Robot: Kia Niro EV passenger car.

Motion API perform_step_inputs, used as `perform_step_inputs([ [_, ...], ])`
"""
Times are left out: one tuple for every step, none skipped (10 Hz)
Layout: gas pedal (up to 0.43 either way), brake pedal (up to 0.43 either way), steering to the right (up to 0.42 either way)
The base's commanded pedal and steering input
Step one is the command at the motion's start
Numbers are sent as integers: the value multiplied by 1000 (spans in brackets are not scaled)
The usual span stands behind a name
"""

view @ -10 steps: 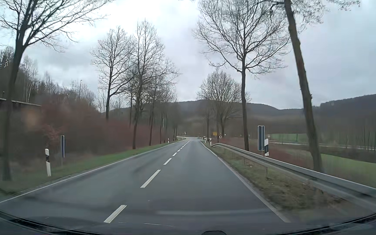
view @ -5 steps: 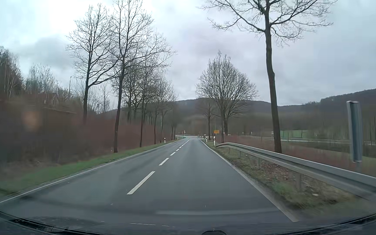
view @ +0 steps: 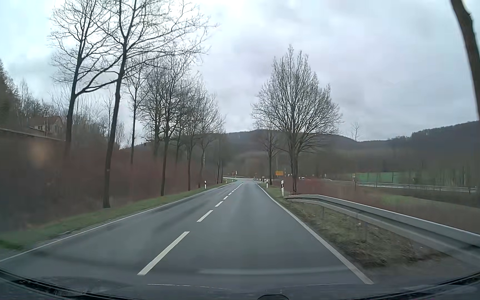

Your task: Follow the waypoints while adhering to traffic rules and regulations

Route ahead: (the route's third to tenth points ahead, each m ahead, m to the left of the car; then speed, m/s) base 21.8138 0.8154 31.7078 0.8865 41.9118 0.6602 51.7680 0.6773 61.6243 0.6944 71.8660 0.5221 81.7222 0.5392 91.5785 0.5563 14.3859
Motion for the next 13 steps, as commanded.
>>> perform_step_inputs([
  [157,0,-2],
  [169,0,-2],
  [169,0,-2],
  [177,0,-2],
  [177,0,-2],
  [169,0,-2],
  [150,0,-2],
  [98,0,-2],
  [0,0,-2],
  [0,0,-2],
  [0,0,-2],
  [0,0,-2],
  [0,0,-2],
])
